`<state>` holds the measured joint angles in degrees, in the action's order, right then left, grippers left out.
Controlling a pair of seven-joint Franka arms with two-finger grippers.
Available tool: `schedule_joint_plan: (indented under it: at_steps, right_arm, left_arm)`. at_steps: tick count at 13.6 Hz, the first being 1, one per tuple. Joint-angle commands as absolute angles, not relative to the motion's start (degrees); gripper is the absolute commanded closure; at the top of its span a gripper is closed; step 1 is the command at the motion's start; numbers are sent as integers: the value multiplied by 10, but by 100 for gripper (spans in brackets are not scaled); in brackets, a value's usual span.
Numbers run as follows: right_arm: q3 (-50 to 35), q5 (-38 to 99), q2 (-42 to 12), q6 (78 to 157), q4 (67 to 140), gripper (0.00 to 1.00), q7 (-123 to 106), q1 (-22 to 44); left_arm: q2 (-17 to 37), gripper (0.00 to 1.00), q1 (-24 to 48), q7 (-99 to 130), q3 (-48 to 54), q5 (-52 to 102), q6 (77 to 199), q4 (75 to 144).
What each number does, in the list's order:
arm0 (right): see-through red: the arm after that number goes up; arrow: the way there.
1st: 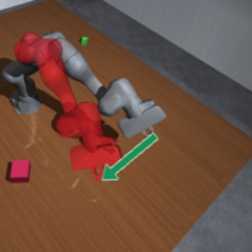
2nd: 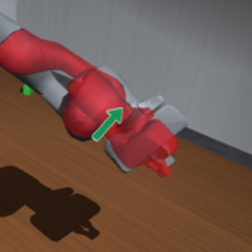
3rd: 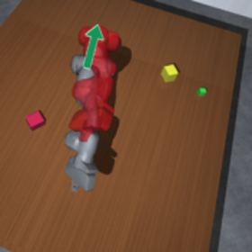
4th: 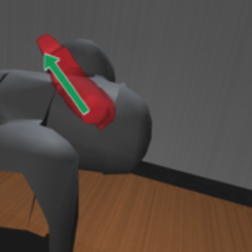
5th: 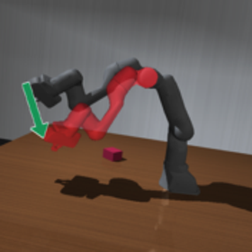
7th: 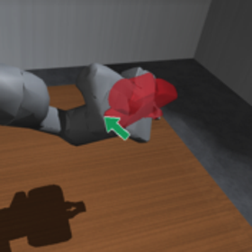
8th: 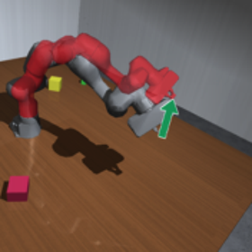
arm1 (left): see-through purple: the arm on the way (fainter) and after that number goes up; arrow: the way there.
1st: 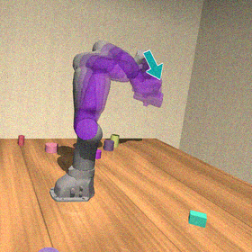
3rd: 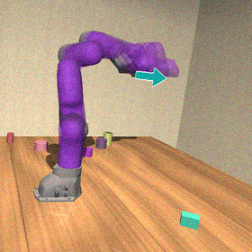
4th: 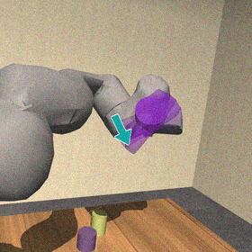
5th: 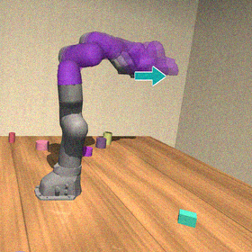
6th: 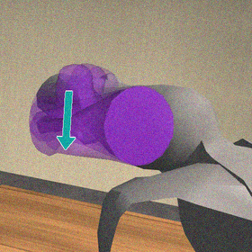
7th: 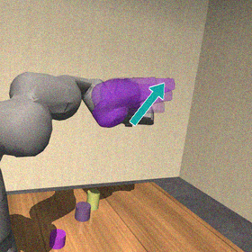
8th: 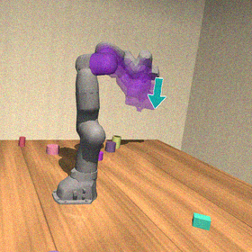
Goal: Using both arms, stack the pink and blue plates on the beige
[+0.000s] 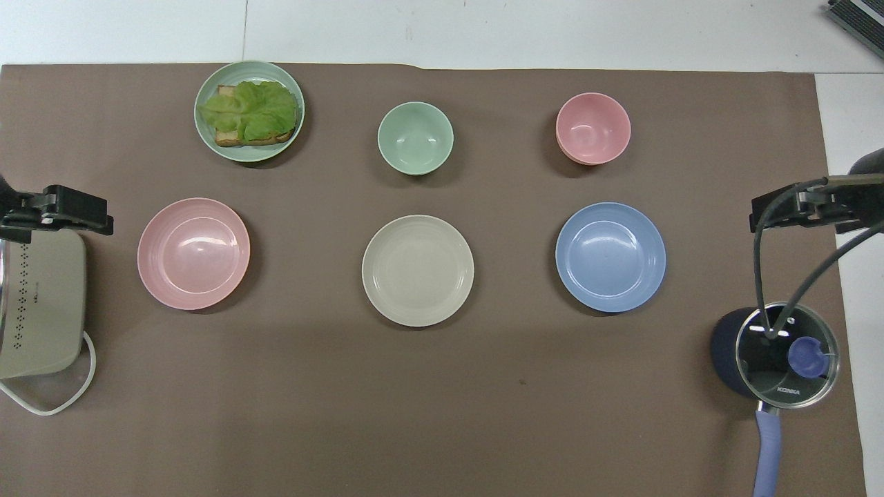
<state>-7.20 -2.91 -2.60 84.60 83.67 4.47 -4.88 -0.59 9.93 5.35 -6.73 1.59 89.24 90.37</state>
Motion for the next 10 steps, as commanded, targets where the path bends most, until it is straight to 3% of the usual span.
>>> schedule_joint_plan:
  at_steps: [1,10]
  right_arm:
    - [-74,-24,-13,843,850,0,48,-55]
    - [-74,-24,-12,841,851,0,43,-55]
  left_arm:
    - [-11,0,100,46,-70,6,896,908]
    - [-11,0,97,46,-71,6,896,905]
